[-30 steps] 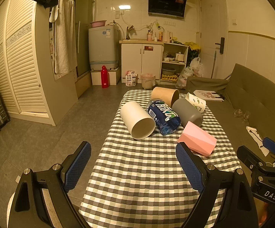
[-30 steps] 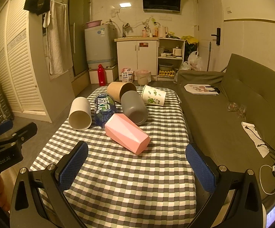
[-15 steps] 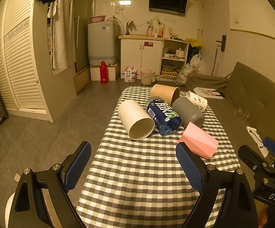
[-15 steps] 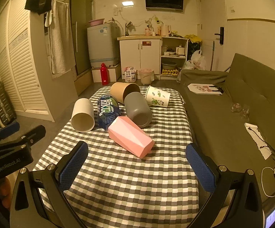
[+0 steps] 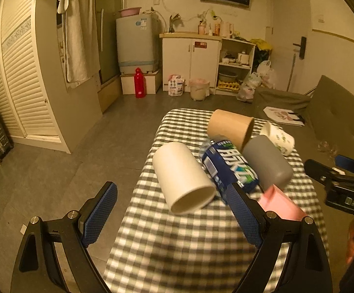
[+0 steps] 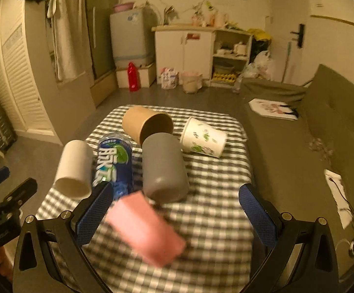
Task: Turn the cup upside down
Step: 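Move the right gripper to the grey cup and close on its body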
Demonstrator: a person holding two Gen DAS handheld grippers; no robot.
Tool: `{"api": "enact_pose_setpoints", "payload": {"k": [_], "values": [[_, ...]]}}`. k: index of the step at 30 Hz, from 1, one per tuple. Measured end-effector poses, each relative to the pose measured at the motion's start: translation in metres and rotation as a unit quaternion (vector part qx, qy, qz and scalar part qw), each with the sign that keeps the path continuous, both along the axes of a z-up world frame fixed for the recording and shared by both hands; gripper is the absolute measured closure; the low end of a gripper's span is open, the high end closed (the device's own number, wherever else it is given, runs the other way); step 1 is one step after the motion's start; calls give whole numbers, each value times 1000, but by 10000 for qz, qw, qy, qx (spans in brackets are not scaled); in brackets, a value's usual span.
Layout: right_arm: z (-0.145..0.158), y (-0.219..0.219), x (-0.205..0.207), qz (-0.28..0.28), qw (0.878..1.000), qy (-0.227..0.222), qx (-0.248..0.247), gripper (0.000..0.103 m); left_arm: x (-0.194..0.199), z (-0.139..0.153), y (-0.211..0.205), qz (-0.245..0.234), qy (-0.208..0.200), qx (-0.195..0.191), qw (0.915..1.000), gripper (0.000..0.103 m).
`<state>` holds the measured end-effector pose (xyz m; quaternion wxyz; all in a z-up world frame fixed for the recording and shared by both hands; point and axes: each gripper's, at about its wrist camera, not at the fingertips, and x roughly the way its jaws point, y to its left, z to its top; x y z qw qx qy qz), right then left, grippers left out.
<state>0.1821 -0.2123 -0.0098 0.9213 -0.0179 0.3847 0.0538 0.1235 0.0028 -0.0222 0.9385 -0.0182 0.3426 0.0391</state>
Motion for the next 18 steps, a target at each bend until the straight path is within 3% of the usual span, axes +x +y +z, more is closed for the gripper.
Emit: {"api": "enact_pose_setpoints", "payload": {"k": [8, 18], "values": [[-45, 18, 63, 257, 9976, 633, -106, 3, 38, -23, 3, 89, 268, 2, 9996, 10], [-82, 25, 89, 491, 9897, 1347, -57, 23, 53, -34, 2, 102, 436, -74, 9990, 10]]}}
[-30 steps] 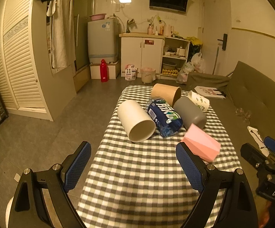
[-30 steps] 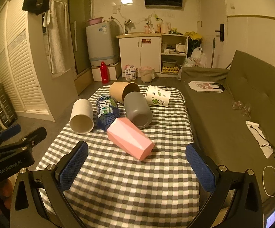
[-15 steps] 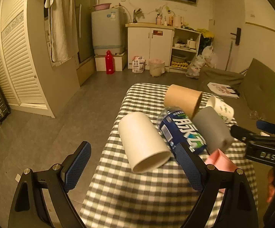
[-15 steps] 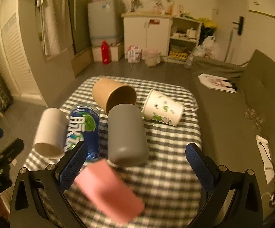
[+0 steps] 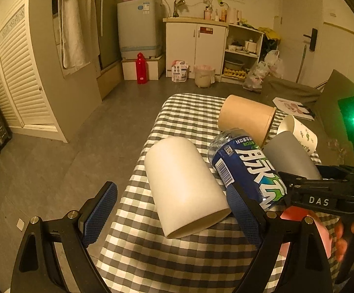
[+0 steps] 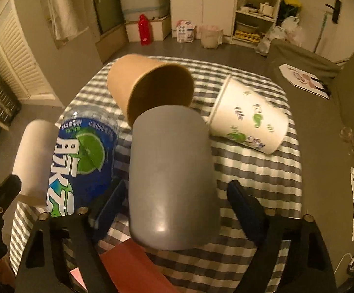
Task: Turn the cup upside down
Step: 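Move the right gripper to the grey cup and close on its body, then lift the grey cup with the right gripper and carry it toward the left gripper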
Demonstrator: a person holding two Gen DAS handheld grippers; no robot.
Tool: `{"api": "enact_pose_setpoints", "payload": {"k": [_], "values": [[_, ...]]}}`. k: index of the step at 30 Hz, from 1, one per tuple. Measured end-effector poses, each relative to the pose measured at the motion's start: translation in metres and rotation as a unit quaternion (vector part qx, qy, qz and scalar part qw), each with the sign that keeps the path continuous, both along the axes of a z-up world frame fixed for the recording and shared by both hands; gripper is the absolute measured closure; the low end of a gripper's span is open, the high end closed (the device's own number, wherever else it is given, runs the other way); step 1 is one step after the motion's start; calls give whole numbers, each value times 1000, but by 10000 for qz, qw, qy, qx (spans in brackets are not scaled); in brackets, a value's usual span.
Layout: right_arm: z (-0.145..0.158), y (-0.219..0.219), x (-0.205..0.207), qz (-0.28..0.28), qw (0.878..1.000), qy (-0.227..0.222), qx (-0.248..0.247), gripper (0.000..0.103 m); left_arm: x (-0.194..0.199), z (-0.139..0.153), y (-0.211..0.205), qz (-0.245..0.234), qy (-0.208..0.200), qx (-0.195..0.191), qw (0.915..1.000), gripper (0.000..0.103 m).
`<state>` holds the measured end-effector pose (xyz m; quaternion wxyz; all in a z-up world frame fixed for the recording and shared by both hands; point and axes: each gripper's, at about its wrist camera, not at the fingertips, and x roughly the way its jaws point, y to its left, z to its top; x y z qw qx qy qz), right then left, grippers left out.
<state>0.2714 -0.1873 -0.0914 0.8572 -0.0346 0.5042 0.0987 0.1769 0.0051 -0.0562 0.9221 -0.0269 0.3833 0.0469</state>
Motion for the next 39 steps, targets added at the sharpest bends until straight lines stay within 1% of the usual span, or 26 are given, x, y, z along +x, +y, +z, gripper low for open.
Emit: {"api": "enact_pose_setpoints", "payload": {"k": [2, 4, 6, 9, 12, 17, 22, 24, 27, 29, 32, 36, 39], "values": [[-6, 1, 4, 28, 9999, 162, -9, 26, 0, 0, 0, -14, 6, 11, 10000, 10], [-11, 1, 7, 16, 9995, 309, -5, 32, -1, 2, -1, -21, -5, 17, 10000, 10], [-11, 1, 7, 14, 9995, 331, -11, 32, -2, 5, -2, -24, -23, -1, 10000, 10], [-3, -2, -1, -48, 9997, 245, 58, 32, -7, 12, -1, -30, -71, 12, 10000, 10], [17, -7, -13, -131, 9999, 41, 63, 32, -14, 23, -1, -26, -173, 41, 9998, 10], [69, -15, -44, -271, 9986, -417, 172, 32, -32, 45, 0, -11, -384, -23, 9993, 10], [119, -11, -95, -303, 9958, -852, 157, 32, -58, 67, 0, -56, -575, -87, 9983, 10], [130, -9, -115, -344, 9950, -931, 147, 32, -70, 73, -1, -81, -648, -85, 9978, 10], [138, -6, -149, -412, 9939, -1000, 198, 32, -88, 75, 1, -96, -715, -130, 9973, 10], [138, -2, -167, -446, 9937, -983, 289, 32, -100, 71, 4, -104, -705, -134, 9974, 10], [125, 6, -192, -497, 9942, -889, 333, 32, -114, 62, 7, -100, -631, -92, 9979, 10], [89, 20, -210, -593, 9958, -588, 388, 32, -128, 48, 16, -21, -528, -130, 9985, 10], [62, 31, -211, -641, 9963, -369, 429, 32, -133, 41, 22, 33, -486, -101, 9988, 10]]}}
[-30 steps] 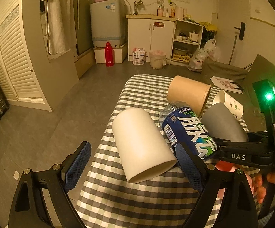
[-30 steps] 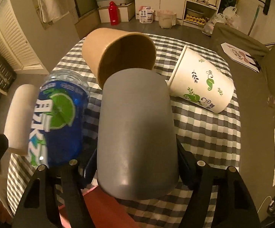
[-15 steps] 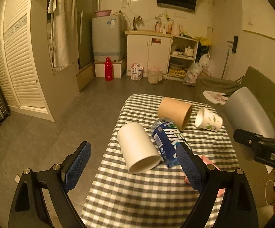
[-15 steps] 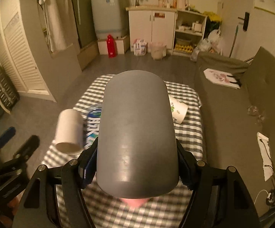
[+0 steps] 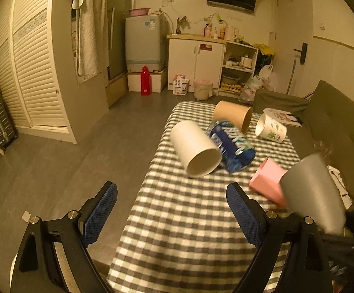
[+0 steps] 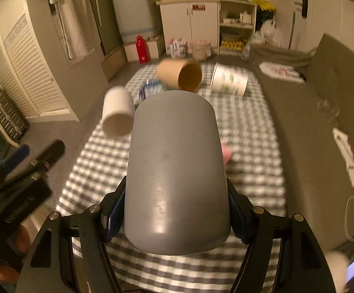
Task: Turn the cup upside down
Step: 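Lift the grey cup with the right gripper and carry it toward the left gripper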
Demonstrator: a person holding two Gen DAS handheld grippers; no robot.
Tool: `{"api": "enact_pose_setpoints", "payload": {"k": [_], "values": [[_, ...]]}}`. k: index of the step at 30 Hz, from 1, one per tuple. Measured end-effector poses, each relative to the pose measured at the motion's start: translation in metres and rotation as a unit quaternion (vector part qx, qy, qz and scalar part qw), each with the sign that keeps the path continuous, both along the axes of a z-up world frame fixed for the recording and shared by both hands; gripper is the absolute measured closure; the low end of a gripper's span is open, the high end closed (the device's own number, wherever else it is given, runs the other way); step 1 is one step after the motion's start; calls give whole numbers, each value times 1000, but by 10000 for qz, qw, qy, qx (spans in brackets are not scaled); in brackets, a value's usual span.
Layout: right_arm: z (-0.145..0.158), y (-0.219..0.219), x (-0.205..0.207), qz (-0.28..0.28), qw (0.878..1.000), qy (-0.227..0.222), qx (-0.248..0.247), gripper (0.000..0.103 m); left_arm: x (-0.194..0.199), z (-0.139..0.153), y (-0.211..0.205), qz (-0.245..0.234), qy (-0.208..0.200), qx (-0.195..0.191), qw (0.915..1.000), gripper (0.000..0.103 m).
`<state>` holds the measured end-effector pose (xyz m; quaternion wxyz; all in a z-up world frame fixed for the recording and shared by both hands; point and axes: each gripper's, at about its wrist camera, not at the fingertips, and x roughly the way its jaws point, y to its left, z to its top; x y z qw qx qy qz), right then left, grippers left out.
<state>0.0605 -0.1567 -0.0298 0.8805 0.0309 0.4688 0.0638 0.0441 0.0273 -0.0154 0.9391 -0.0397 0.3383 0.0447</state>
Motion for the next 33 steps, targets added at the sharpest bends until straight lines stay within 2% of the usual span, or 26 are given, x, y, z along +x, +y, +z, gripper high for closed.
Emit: {"api": "enact_pose_setpoints", "payload": {"k": [8, 16, 17, 21, 24, 28, 33], "values": [[-51, 12, 0, -19, 9992, 317, -225, 32, -2, -23, 11, 121, 204, 87, 9997, 10], [-58, 17, 5, 81, 9991, 375, -201, 32, 6, -23, 6, 109, 203, 165, 9996, 10], [-56, 16, 4, 85, 9992, 340, -177, 32, 5, -23, 5, 109, 195, 201, 9995, 10], [-37, 7, -7, 98, 9998, -48, -181, 18, 5, -22, -2, 114, 212, 289, 9993, 10], [-18, -4, -19, 74, 9990, -376, -249, 17, 2, -20, -8, 77, 204, 327, 9992, 10], [4, -25, -33, -37, 9960, -828, -346, 16, -3, -15, -19, 79, 166, 173, 9997, 10], [20, -65, -40, -502, 9904, -1207, -441, 16, -11, -13, -45, -11, 240, -3, 9997, 10]]}}
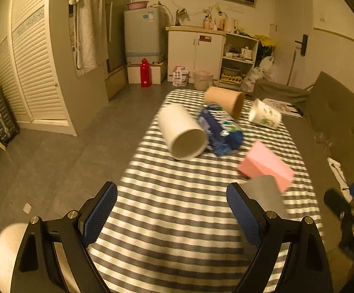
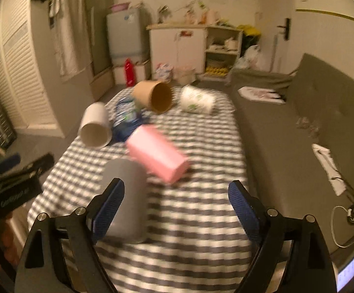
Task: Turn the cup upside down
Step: 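Lift the grey cup with the right gripper and carry it toward the left gripper, then grasp the grey cup with the left gripper while the right gripper releases it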
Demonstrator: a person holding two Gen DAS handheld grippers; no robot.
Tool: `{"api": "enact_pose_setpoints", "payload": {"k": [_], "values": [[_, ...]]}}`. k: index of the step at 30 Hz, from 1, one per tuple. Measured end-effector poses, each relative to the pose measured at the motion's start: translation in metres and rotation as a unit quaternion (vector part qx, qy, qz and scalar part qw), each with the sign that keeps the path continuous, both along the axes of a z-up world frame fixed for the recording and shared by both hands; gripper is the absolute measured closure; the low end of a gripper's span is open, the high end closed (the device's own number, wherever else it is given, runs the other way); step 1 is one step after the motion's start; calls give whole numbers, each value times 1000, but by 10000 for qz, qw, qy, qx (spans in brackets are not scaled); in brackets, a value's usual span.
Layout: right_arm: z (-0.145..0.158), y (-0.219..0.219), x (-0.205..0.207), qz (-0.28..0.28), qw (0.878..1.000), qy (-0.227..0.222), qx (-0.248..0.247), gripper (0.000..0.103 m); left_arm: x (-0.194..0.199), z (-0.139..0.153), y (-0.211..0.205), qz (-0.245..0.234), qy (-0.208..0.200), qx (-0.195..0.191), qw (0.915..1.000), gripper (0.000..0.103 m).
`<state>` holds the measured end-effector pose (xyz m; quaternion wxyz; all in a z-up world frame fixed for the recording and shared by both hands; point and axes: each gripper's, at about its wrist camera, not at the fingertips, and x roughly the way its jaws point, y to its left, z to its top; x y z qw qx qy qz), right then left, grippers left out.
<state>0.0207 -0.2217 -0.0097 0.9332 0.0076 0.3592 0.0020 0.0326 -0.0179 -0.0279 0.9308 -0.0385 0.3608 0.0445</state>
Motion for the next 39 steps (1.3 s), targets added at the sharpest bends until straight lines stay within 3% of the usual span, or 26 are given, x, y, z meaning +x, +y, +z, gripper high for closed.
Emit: {"api": "enact_pose_setpoints", "payload": {"k": [7, 13, 23, 24, 27, 33, 39], "values": [[-5, -59, 0, -731, 9962, -46, 481, 16, -8, -15, -53, -400, 284, -264, 9984, 10], [-10, -78, -3, -874, 9938, -45, 687, 16, -5, -43, -92, -745, 727, -425, 9937, 10], [-22, -91, 2, -921, 9916, 127, 894, 16, 5, -82, -99, -779, 1288, -553, 9871, 11], [-23, -91, 4, -907, 9916, 135, 910, 16, 5, -84, -99, -774, 1279, -568, 9871, 15], [-24, -86, 8, -845, 9920, 169, 925, 16, 3, -79, -97, -927, 1235, -637, 9859, 30], [-24, -70, 15, -679, 9943, 206, 801, 16, -3, -65, -89, -1033, 1150, -658, 9858, 30], [-26, -66, 14, -666, 9947, 232, 743, 16, -8, -41, -82, -1060, 816, -569, 9894, 31]]}}
